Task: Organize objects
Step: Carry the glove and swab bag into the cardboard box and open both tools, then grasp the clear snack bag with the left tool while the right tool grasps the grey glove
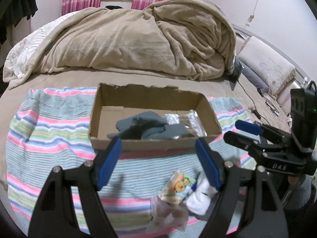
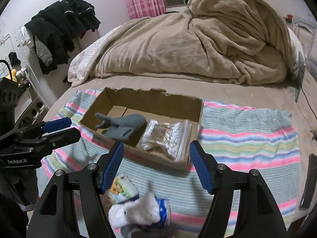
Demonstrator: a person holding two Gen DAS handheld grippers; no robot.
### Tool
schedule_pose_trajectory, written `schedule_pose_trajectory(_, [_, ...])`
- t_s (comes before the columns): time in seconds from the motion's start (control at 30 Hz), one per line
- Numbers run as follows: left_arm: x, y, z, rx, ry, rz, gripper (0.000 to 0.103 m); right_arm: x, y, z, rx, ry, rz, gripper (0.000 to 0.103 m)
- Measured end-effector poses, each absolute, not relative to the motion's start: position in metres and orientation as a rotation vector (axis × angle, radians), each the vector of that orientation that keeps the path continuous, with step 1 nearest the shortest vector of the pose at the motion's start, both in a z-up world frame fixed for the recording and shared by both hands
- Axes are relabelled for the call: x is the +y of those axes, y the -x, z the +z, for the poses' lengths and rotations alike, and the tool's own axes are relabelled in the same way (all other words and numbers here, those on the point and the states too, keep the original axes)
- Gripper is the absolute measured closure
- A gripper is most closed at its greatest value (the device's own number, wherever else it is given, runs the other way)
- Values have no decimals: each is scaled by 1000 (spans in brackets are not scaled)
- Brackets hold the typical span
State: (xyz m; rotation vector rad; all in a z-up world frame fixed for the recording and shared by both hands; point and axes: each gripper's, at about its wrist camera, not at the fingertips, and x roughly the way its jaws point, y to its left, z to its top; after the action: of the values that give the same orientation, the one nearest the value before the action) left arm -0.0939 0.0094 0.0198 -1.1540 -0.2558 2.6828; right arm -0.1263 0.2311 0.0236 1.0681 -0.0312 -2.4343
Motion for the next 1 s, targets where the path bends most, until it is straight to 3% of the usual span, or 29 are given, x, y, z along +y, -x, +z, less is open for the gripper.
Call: schedule_pose_trajectory(1.0, [32,26,-31,-258,1351,2644,25,234,40,-12,66,-1146,-2368,31])
